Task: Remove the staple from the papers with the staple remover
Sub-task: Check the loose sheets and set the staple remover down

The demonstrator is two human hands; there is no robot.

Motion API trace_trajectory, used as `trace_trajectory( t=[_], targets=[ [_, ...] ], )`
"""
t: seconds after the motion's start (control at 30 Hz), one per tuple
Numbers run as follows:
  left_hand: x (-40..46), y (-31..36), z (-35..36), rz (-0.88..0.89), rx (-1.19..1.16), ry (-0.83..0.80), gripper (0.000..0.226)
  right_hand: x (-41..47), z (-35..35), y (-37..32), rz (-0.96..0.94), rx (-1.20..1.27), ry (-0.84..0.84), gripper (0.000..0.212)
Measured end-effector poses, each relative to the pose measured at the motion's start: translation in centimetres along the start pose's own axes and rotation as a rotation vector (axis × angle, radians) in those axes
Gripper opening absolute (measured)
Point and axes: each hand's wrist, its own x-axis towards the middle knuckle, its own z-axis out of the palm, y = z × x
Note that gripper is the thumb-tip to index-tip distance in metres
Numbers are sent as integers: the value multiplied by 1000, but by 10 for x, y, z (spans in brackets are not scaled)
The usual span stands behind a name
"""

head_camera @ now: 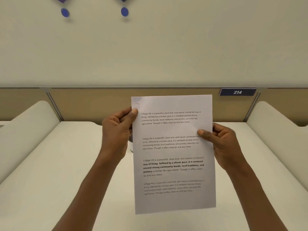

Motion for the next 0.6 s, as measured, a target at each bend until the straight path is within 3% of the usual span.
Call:
trace_trajectory(
  t=[0.27,0.4,0.6],
  targets=[
    [4,-1,2,-5,0,-11,24,-1,0,-4,11,25,12,32],
    [3,-7,4,-13,30,-3,20,6,-2,6,21,-3,37,43],
    [-2,-22,23,-30,75,39,11,12,27,28,-108,-504,252,71]
  ],
)
